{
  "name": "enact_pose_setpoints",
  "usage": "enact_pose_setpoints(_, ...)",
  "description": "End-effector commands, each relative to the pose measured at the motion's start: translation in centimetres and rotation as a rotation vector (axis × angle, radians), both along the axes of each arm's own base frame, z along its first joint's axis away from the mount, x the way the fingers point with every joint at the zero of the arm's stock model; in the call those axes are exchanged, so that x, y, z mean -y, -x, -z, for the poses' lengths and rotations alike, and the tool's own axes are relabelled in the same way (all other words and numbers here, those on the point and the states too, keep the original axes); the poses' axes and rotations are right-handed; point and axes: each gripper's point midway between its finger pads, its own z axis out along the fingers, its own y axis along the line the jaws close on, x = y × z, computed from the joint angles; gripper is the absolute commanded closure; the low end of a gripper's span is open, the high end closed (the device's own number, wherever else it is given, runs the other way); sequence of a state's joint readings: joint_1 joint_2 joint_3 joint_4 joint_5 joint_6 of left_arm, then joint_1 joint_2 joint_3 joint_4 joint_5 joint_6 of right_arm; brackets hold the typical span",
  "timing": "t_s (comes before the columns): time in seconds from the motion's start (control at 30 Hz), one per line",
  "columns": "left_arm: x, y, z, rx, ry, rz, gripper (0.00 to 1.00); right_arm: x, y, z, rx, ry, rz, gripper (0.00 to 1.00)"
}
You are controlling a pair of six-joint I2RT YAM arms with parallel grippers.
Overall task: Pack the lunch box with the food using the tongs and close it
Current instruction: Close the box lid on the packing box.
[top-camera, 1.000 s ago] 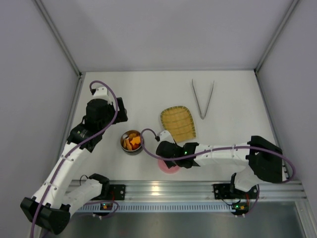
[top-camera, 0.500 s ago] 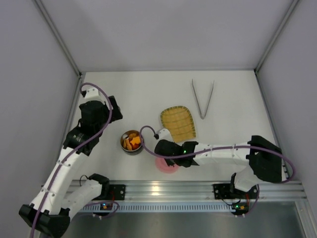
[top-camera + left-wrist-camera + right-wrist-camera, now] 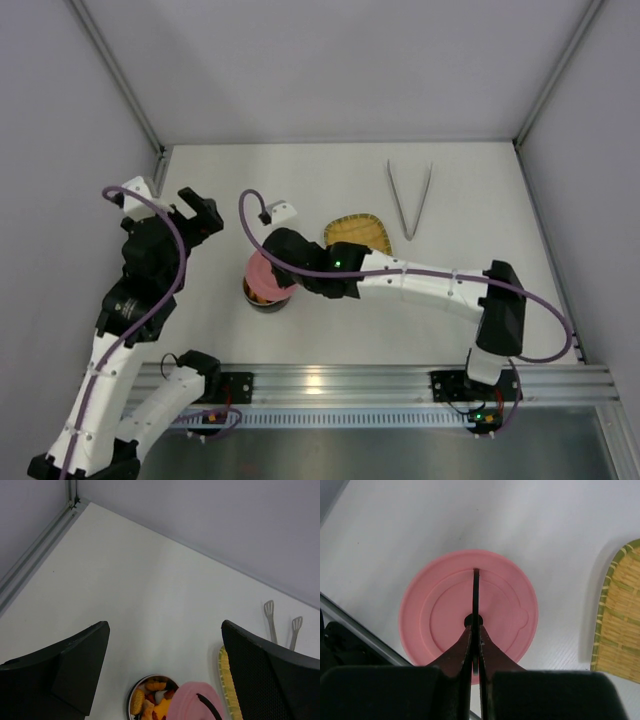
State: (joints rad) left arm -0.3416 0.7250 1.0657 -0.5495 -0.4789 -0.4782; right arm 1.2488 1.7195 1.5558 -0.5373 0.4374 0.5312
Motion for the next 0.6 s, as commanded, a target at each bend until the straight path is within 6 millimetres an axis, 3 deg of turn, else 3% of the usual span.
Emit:
enact_pose_setpoints(0.0, -1.2, 1.4, -4.5, 0.135, 0.064, -0.048, 0.01, -1.3, -1.8, -0.7, 0.012, 0.043, 0.000, 1.00)
enact_pose_setpoints(0.03, -1.4, 1.7, -5.2, 0.152, 0.069, -0.051, 0.02, -2.1, -2.0, 0.5, 0.003, 0.069, -0.008, 1.00)
enact_pose_setpoints(0.1, -1.7, 2.3, -5.9, 0.175, 0.074, -0.058, 0.01, -3.7, -2.4, -0.4, 0.008, 0.061, -0.026, 1.00)
enact_pose_setpoints(0.13, -1.9, 2.5, -6.4, 0.187, 0.077, -0.059, 0.01, -4.4, -2.6, 1.2, -0.002, 0.096, -0.030, 1.00)
enact_pose_setpoints(0.17, -2.0, 2.7, -6.7, 0.197, 0.079, -0.062, 0.02, -5.1, -2.9, 0.5, 0.006, 0.083, -0.033, 1.00)
enact_pose_setpoints(0.23, -2.3, 3.3, -7.2, 0.217, 0.085, -0.069, 0.02, -5.6, -3.1, 2.1, -0.001, 0.125, -0.039, 1.00)
enact_pose_setpoints(0.27, -2.5, 3.5, -7.7, 0.232, 0.088, -0.074, 0.01, -6.0, -3.4, 1.6, 0.009, 0.120, -0.037, 1.00)
enact_pose_setpoints(0.33, -2.7, 4.0, -8.2, 0.249, 0.093, -0.078, 0.01, -6.0, -3.9, 2.8, 0.018, 0.160, -0.021, 1.00)
enact_pose_setpoints(0.57, -3.2, 5.1, -9.5, 0.287, 0.109, -0.080, 0.02, -5.2, -5.0, 2.9, 0.063, 0.234, 0.021, 1.00)
